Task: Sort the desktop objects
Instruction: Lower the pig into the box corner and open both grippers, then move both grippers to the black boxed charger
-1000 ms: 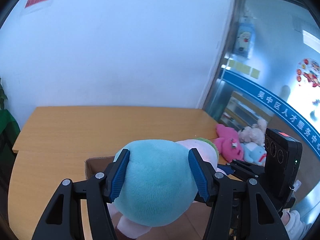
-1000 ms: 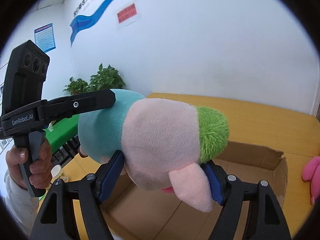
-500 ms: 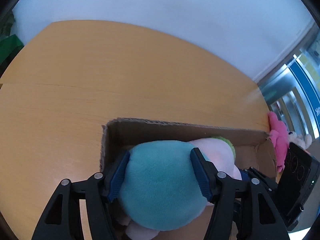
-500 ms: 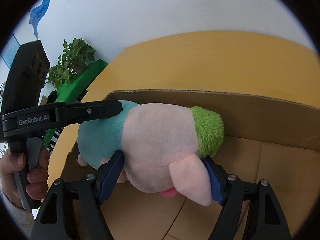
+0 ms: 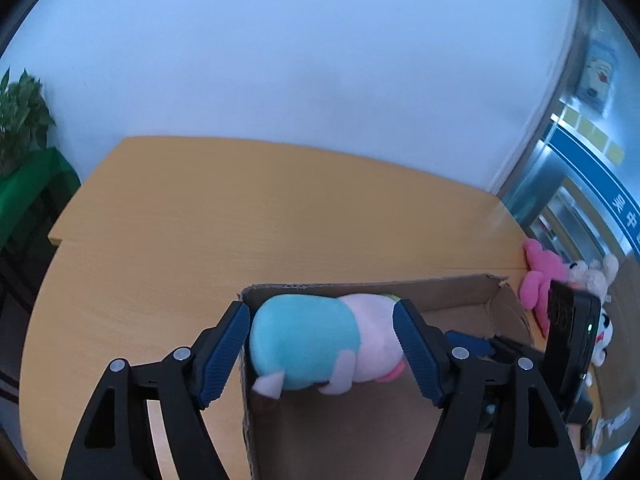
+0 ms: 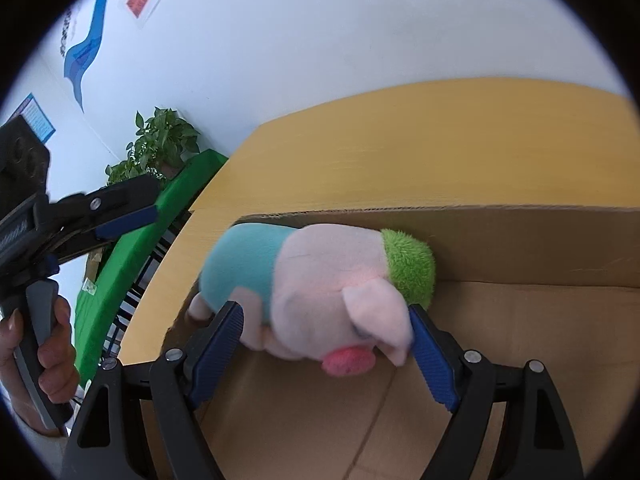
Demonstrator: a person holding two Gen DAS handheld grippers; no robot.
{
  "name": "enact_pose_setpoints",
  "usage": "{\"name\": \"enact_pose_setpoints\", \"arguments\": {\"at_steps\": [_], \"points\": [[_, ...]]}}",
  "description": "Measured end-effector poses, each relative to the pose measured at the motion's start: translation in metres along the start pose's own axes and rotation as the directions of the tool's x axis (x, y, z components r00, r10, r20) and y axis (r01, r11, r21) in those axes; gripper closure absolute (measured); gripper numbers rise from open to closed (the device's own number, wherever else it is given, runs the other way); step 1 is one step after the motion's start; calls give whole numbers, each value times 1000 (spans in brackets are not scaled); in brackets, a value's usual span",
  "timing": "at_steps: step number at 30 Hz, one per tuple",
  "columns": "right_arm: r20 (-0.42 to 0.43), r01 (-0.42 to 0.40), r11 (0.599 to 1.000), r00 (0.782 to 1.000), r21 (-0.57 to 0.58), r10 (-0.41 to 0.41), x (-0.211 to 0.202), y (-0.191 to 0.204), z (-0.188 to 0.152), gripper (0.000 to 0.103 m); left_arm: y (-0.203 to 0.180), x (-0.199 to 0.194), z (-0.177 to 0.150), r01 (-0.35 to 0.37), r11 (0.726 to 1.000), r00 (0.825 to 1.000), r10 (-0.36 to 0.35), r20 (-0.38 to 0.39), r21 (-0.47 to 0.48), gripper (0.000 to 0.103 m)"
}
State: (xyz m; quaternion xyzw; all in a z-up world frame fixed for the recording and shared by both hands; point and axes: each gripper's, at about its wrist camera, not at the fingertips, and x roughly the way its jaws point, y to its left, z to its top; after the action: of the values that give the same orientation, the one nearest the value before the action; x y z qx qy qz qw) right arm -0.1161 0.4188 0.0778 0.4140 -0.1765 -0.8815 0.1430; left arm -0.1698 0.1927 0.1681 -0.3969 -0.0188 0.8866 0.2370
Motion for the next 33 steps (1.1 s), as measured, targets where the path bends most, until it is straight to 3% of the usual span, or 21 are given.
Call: {"name": "enact_pose_setpoints", "arguments": {"at_steps": [6,10,15,17,20,30,33], "points": [[10,77,990,997,-117,-77,-103,6,-44,17,-36,-62,-81,-20,994,999,17,36,107,6],[-20,142,986,989,-92,-145,-142,6,-103,15,-46,-72,-145,3,992,1000,-1,-18,122,5],[-100,299,949,946,-99,-308,-158,-20,-187,15,-57,-62,-205,-49,987,994,63,-87,152,5],[-105,296,952,947,-79,-303,-165,-28,-208,15,-55,-59,-216,-64,986,990,82,-114,152,5],[-61,303,952,950,-48,-305,-179,-31,-213,15,-46,-49,-226,-74,989,981,95,-168,126,6],[-39,294,954,954,-60,-296,-179,-29,-213,15,-46,-58,-233,-124,975,975,154,-161,183,6],[-18,322,944,946,-74,-324,-190,-27,-209,15,-43,-79,-227,-141,977,981,159,-107,158,6]]}}
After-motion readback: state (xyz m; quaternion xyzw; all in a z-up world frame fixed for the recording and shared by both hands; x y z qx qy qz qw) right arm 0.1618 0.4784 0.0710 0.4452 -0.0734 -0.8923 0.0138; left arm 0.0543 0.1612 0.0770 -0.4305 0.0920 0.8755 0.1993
